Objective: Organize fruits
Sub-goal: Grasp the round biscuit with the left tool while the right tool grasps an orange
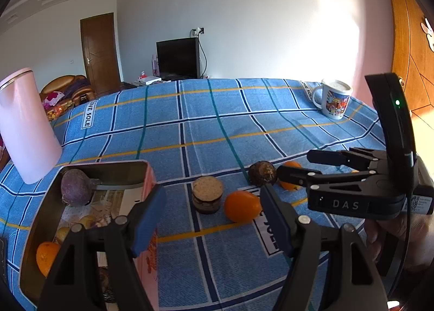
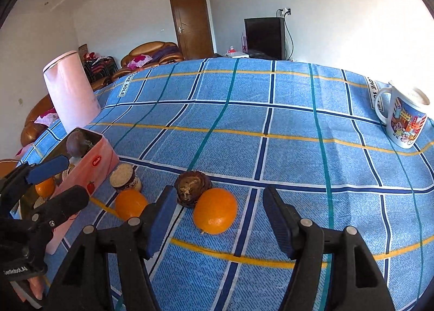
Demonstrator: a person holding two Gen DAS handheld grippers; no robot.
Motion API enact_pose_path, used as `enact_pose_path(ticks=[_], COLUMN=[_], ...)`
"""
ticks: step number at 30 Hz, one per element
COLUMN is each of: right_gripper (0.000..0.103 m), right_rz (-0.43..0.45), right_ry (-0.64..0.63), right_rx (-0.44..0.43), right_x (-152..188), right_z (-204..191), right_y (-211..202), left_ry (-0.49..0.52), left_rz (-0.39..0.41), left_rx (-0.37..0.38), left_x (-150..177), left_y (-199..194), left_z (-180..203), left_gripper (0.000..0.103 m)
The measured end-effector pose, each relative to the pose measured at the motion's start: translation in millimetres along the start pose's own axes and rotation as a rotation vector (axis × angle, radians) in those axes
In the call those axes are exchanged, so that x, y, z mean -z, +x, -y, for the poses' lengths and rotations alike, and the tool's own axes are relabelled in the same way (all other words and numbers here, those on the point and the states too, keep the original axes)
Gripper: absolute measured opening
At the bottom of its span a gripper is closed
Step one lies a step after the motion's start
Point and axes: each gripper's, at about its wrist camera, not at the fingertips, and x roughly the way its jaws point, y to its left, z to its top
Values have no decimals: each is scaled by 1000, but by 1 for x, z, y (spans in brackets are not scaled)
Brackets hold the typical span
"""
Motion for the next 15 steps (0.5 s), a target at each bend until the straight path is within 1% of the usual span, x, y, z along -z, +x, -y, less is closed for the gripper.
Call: enact_pose_path(ticks=[3,5,7,8,9,10,13,15], right_gripper=[66,62,58,54,50,49,48,48], right_rz=[-50,-63,-96,-109,-118,-121,-120,-122], right_ry=[4,10,18,21,20,15,4,9], right_rx=[-14,-24,-33,-37,-43,-48,-46,-45], right_x=[1,1,2,3,3,3,3,4], right_z=[1,2,4,5,5,4,1,2], right_y=[9,11,17,19,21,22,21,21], left_ry=[5,1,-20,-24,-26,-28,-16,-15], left_rz=[-45,-70,-92,-98,-103,-106,-121,-124], left_rx=[6,-3,10,8,6,4,-6,-27], left_x=[0,0,-2,-3,-5,-7,-11,-13], left_y=[16,24,31,34,37,39,47,53], left_z=[3,2,-2,-3,-3,-3,3,5], left_gripper=[73,71,61,57,57,57,57,57])
